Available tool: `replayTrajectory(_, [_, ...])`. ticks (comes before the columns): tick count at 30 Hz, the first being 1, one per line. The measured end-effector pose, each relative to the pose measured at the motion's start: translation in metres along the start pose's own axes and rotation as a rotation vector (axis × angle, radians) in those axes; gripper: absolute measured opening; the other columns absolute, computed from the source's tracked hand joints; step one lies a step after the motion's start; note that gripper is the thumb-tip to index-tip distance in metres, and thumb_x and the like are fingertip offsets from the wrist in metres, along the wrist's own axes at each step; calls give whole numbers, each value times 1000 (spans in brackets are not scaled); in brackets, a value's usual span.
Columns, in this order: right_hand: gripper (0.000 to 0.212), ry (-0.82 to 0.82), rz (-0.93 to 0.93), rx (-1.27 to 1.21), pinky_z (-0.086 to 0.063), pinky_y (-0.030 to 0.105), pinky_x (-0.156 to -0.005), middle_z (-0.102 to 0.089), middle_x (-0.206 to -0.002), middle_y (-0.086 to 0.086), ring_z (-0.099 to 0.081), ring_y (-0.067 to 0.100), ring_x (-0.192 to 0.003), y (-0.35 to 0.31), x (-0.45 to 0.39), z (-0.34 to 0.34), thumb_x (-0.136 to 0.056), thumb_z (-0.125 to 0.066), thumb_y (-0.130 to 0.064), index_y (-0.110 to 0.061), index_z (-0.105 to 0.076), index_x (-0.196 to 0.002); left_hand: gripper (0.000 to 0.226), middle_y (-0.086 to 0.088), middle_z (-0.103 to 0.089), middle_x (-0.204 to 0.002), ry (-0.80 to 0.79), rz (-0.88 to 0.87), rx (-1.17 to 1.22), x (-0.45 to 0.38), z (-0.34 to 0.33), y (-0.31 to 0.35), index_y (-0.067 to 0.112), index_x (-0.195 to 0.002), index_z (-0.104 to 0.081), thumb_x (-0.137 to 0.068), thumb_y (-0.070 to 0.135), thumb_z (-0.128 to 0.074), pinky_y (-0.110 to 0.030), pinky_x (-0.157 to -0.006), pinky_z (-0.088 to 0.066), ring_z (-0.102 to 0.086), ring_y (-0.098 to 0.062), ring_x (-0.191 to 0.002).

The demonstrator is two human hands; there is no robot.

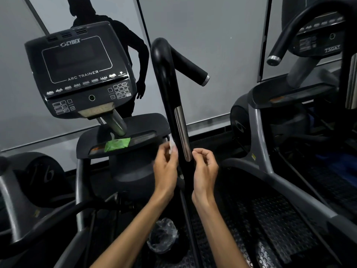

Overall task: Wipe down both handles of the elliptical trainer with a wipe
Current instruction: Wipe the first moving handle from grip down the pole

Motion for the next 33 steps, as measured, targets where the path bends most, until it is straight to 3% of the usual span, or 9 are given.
replayTrajectory(2, [15, 9, 14, 7, -46, 15, -73, -68, -87, -3, -60, 6, -82, -3, -2, 2, -94, -64, -8, -19, -70, -85, 23, 10, -61, -75, -5, 70, -41, 11, -4, -3, 18, -120, -63, -106, 30, -49, -25, -69, -47, -58, -9, -68])
replayTrajectory(6, [15, 34, 14, -8, -47, 14, -71, -68, -82, -5, -60, 3, -78, -4, -5, 2, -95, -63, -9, -17, -70, -84, 68, -26, -64, -113, -91, 109, 124, -12, -15, 25, -5, -123, -54, -104, 58, -39, -47, -105, -48, -60, -36, -113])
replayTrajectory(10, [14, 39, -12, -36, -48, 19, -80, -71, -91, -1, -64, 7, -88, -4, -6, 2, -98, -60, -14, -14, -71, -89, 78, -9, -70, -79, -231, 96, 176, -19, -15, 29, 2, -95, -71, -109, 51, -13, -21, -65, -52, -64, -12, -67])
replayTrajectory(15, [16, 70, -26, -21, -45, 20, -83, -72, -100, 5, -65, 10, -95, -5, -11, 5, -101, -57, -24, -18, -69, -91, 92, -9, -71, -74, -323, 266, 220, -30, -11, 12, 10, -83, -78, -100, 70, -10, -25, -59, -46, -61, -17, -62])
replayTrajectory(19, [19, 83, -22, -7, -46, 19, -81, -70, -96, 1, -64, 9, -92, -8, -13, 5, -104, -54, -27, -18, -66, -92, 107, -32, -61, -97, -359, 346, 345, -39, -16, 11, -13, -104, -67, -87, 85, -27, -47, -84, -45, -56, -42, -85])
replayTrajectory(22, [21, 91, -21, 5, -48, 23, -82, -69, -95, 3, -63, 12, -92, -7, -15, 7, -105, -51, -25, -17, -66, -92, 99, -21, -69, -77, -423, 440, 310, -24, -21, -7, 4, -74, -77, -97, 74, -11, -32, -63, -50, -64, -27, -63])
replayTrajectory(26, [26, 80, -15, 27, -47, 26, -84, -70, -94, 3, -63, 14, -92, -6, -18, 14, -105, -50, -26, -16, -68, -88, 90, -14, -69, -77, -382, 469, 302, -9, -13, -18, -1, -94, -72, -101, 67, -14, -25, -53, -48, -62, -18, -58])
replayTrajectory(29, [29, 67, -12, 30, -45, 25, -82, -70, -91, 3, -64, 14, -91, -6, -20, 14, -105, -50, -25, -17, -68, -84, 90, -21, -73, -93, -372, 345, 274, -12, -7, 1, -1, -109, -69, -98, 70, -15, -32, -77, -54, -67, -28, -83])
replayTrajectory(33, [25, 18, 21, 40, -46, 23, -83, -72, -92, 2, -65, 9, -90, -9, -16, -1, -104, -53, -24, -13, -69, -88, 91, -28, -58, -131, -255, 101, 283, -25, -7, 50, -5, -139, -50, -99, 70, -17, -48, -107, -40, -53, -42, -123])
Point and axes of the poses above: each hand's wrist, its own x-axis away from the middle knuckle, its own z-axis out of the back of the hand, y = z × x, the point moved 4 cm from there along -x, towards the middle knuckle
